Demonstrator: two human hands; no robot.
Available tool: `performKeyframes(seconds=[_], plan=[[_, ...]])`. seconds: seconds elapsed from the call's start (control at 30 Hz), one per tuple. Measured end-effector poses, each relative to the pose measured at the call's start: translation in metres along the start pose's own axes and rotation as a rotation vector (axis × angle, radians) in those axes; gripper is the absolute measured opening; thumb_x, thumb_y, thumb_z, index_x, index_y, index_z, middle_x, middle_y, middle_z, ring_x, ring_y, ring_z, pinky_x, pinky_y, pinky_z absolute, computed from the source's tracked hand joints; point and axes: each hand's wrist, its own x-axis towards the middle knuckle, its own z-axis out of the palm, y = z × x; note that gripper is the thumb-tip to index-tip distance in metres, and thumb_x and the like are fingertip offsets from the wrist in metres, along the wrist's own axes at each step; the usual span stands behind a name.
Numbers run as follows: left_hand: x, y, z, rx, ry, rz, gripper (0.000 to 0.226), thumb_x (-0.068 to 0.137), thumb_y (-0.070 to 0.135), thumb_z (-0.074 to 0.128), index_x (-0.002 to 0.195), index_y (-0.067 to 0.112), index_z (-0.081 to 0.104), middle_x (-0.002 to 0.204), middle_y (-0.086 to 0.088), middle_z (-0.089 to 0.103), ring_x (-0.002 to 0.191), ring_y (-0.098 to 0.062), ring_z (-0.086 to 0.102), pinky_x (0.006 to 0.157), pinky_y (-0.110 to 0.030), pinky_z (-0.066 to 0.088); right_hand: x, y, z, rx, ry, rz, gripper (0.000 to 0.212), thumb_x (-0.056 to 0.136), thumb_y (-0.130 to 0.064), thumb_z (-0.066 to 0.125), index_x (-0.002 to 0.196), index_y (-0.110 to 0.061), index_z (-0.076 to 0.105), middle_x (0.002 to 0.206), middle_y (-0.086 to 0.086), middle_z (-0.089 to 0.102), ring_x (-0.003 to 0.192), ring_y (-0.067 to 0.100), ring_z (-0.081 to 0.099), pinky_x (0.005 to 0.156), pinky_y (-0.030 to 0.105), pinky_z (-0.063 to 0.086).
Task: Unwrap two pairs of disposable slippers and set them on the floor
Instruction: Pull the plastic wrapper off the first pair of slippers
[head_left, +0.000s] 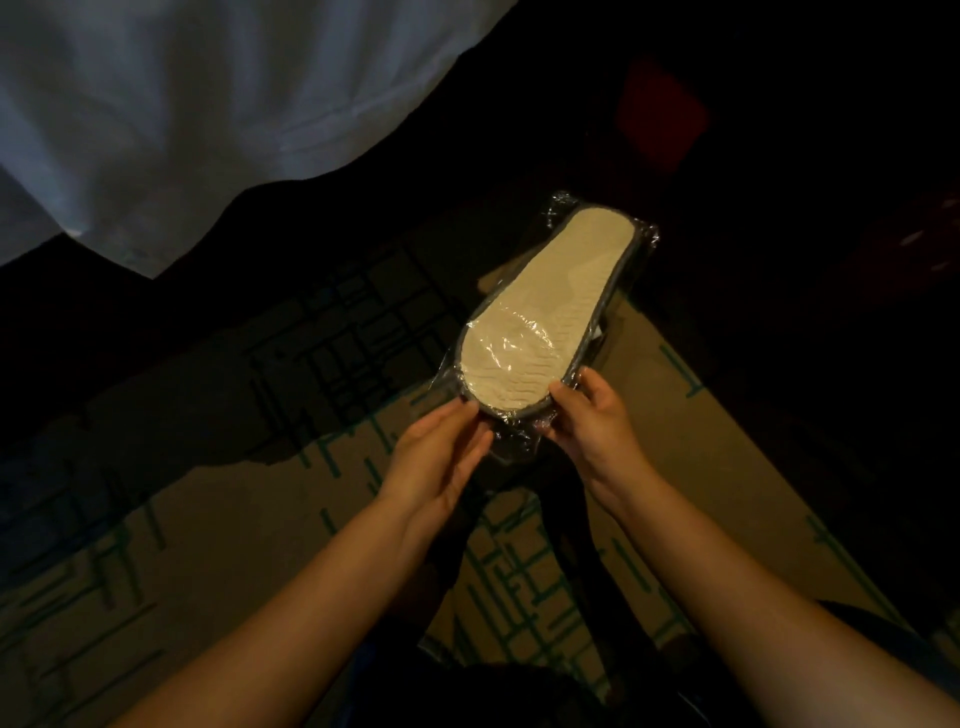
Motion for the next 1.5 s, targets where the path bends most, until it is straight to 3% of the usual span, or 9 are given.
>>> performKeyframes(seconds=[0.13,0.33,0.5,0.67,0.83,1.0,1.17,1.3,1.5], plan=[[0.008,0.008,0.002,0.073,0.056,0.014,0.014,0.085,0.006,0.059,0.098,0.007,0.061,0.094,-0.006,0.065,0.078,-0.010,0.062,0.053,-0.013,0.055,0.006,0.000,0.009,-0.033,-0.007,0.017,0.024,0.095,-0.004,0.045,0.115,-0.012,0.053,0.091,-0.001,0.068,0.085,0.012,0.066,0.083,0.030,0.055],[0.013,0.026,0.013,0.050,0.116,0.090,0.041,0.085,0.009,0.060,0.124,0.002,0.052,0.121,-0.013,0.061,0.080,-0.011,0.061,0.048,-0.011,0.053,0.023,-0.014,0.024,0.125,-0.095,0.174,0.013,0.091,-0.007,0.049,0.092,-0.015,0.059,0.093,0.005,0.067,0.089,0.018,0.065,0.076,0.030,0.056],[0.016,0.010,0.025,-0.082,0.123,0.050,0.042,0.084,0.006,0.061,0.125,0.002,0.052,0.094,-0.010,0.064,0.074,-0.012,0.061,0.049,-0.012,0.054,0.045,-0.015,0.018,0.039,0.016,0.195,0.026,0.084,-0.006,0.063,0.105,-0.018,0.054,0.091,0.004,0.063,0.082,0.017,0.062,0.070,0.030,0.053],[0.027,-0.033,0.037,-0.169,0.197,0.038,0.035,0.085,0.005,0.059,0.120,0.002,0.055,0.094,-0.007,0.065,0.072,-0.009,0.059,0.053,-0.010,0.053,0.072,-0.014,0.001,-0.018,0.146,0.201,0.038,0.081,-0.008,0.068,0.111,-0.018,0.046,0.084,0.001,0.059,0.071,0.015,0.058,0.064,0.028,0.049],[0.028,-0.067,0.019,-0.333,0.251,0.015,0.040,0.084,0.003,0.060,0.123,0.005,0.052,0.119,-0.016,0.060,0.095,-0.020,0.061,0.067,-0.028,0.051,0.089,0.007,-0.008,-0.242,0.011,0.140,0.043,0.078,-0.015,0.072,0.117,-0.014,0.053,0.086,0.005,0.065,0.070,0.017,0.062,0.062,0.029,0.051],[0.029,-0.075,-0.003,-0.267,0.202,0.012,0.011,0.085,0.004,0.057,0.092,0.012,0.061,0.097,-0.008,0.066,0.093,-0.017,0.063,0.067,-0.023,0.056,0.088,0.023,-0.028,-0.219,-0.077,0.305,0.040,0.085,-0.048,0.055,0.115,-0.022,0.056,0.094,0.003,0.064,0.083,0.019,0.061,0.065,0.028,0.048],[0.027,-0.083,-0.008,-0.118,0.131,0.002,0.016,0.086,0.005,0.056,0.094,0.014,0.066,0.076,0.003,0.074,0.072,-0.006,0.067,0.057,-0.012,0.056,0.097,0.020,-0.030,-0.102,0.003,0.261,0.009,0.084,-0.017,0.065,0.089,-0.012,0.060,0.085,0.008,0.067,0.076,0.024,0.065,0.073,0.037,0.055],[0.025,-0.086,-0.010,-0.203,0.095,0.017,0.016,0.086,0.002,0.054,0.086,0.014,0.065,0.067,0.005,0.076,0.063,-0.004,0.069,0.055,-0.013,0.055,0.111,-0.011,-0.022,-0.110,-0.033,0.254,0.022,0.084,-0.019,0.066,0.102,-0.011,0.057,0.091,0.008,0.066,0.079,0.023,0.065,0.071,0.037,0.056],[0.024,-0.082,-0.009,-0.348,0.111,0.012,0.013,0.085,-0.001,0.055,0.089,0.010,0.059,0.085,-0.006,0.070,0.084,-0.015,0.063,0.056,-0.018,0.058,0.102,-0.014,-0.023,-0.145,-0.008,0.297,0.048,0.078,-0.042,0.067,0.116,-0.020,0.050,0.093,0.003,0.067,0.083,0.018,0.063,0.060,0.029,0.050]])
